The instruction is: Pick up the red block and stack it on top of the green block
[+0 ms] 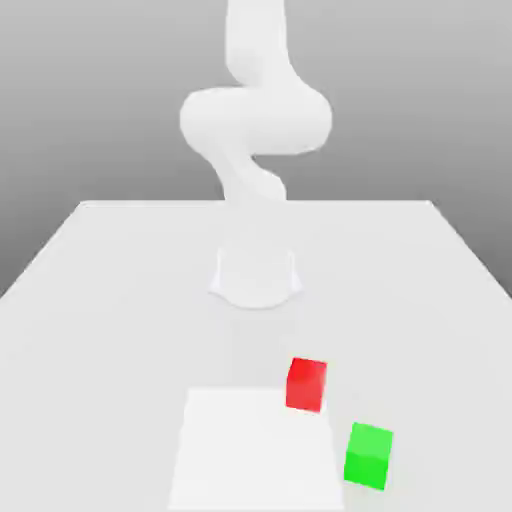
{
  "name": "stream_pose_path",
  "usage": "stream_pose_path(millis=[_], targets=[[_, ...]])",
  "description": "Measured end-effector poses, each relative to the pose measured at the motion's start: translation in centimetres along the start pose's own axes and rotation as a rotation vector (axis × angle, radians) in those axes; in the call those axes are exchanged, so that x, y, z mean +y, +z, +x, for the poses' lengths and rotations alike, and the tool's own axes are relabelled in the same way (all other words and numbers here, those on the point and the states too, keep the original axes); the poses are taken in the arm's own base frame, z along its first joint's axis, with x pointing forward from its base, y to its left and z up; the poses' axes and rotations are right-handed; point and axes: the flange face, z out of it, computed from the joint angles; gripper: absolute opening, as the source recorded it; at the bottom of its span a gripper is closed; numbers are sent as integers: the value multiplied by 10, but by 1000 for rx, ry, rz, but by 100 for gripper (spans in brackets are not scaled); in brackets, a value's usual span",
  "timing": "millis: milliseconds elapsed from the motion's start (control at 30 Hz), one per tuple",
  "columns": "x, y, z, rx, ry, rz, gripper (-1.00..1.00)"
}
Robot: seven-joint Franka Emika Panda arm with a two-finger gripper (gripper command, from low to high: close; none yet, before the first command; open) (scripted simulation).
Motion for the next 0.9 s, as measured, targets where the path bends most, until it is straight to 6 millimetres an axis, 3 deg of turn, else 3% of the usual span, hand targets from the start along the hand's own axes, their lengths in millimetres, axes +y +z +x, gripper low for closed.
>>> stream_pose_path(millis=[167, 367, 600, 767, 800, 900], targets=[[29, 118, -49, -145, 75, -122, 0], [91, 227, -138, -286, 144, -306, 0], [203, 314, -264, -399, 201, -568, 0], [235, 348, -294, -412, 208, -594, 0], [240, 353, -298, -413, 208, -594, -100], [239, 353, -298, -412, 208, -594, -100]])
